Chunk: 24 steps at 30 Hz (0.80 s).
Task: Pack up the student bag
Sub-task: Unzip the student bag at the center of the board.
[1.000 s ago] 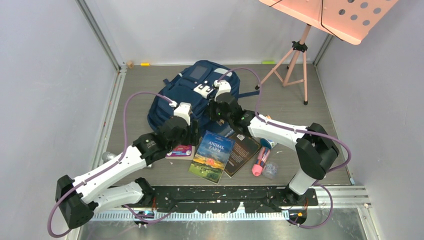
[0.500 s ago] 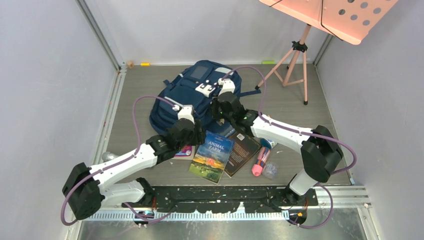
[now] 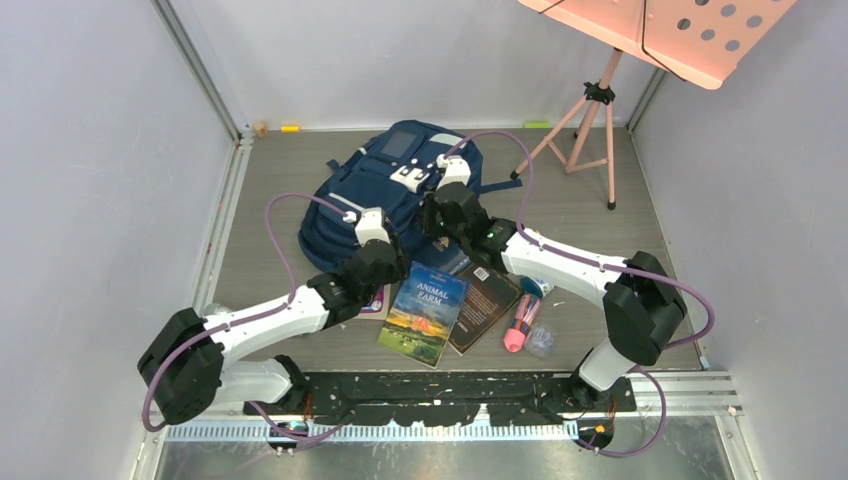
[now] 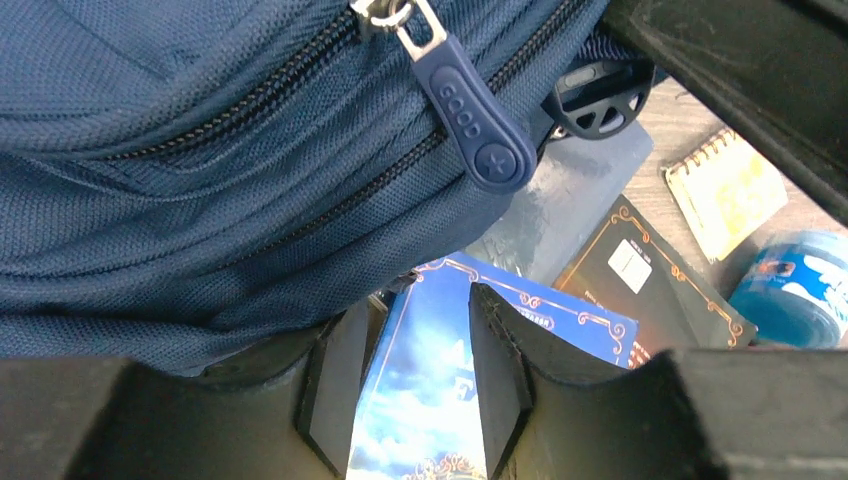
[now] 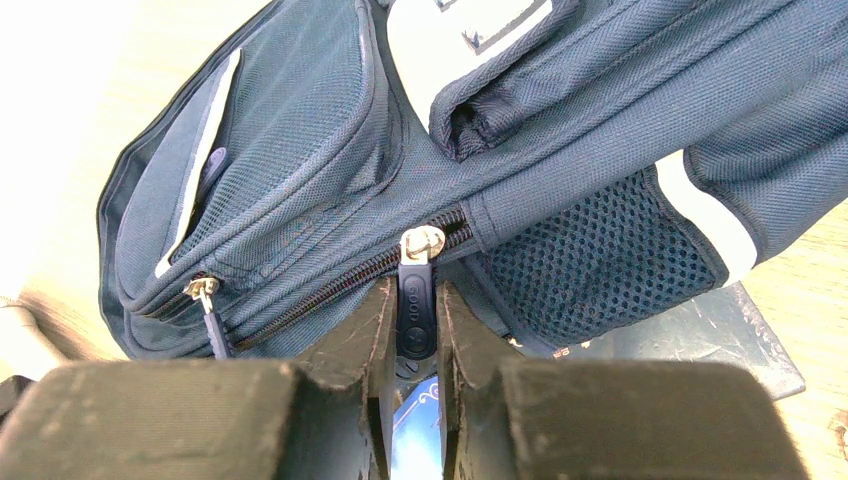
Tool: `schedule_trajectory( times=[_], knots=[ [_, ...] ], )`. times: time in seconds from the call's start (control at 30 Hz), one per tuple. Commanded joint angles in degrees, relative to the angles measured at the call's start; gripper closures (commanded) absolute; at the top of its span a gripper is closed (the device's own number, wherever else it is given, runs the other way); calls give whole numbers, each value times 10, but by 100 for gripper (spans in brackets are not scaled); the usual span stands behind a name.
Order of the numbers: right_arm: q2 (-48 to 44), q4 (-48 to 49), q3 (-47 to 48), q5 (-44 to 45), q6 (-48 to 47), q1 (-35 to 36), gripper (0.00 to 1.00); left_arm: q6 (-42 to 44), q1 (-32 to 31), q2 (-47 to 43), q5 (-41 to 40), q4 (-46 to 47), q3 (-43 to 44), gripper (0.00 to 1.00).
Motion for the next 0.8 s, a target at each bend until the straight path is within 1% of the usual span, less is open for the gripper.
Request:
schedule_trajectory(
  times=[0.0, 0.1, 0.17, 0.23, 0.4, 0.6, 0.77],
  knots=[
    [-39, 48, 40, 17, 18, 5, 100, -11, -2, 24, -76, 72, -2, 55],
    [-37, 48, 40, 16, 18, 6, 100, -14, -2, 38, -99, 74, 2, 54],
    [-36, 49, 38, 17, 18, 6, 100, -10, -2, 41, -110, 81, 2, 60],
    [-37, 49, 36, 24, 16, 6, 100, -1, -2, 42, -120, 86, 3, 74],
    [-40, 46, 30, 44, 8, 6, 100, 20, -3, 40, -133, 49, 17, 100],
    [-43, 37, 22, 68, -1, 6, 100, 29, -2, 20, -138, 12, 14, 100],
    [-50, 21, 12, 124, -13, 6, 100, 33, 11, 3, -121, -47, 20, 100]
  ],
)
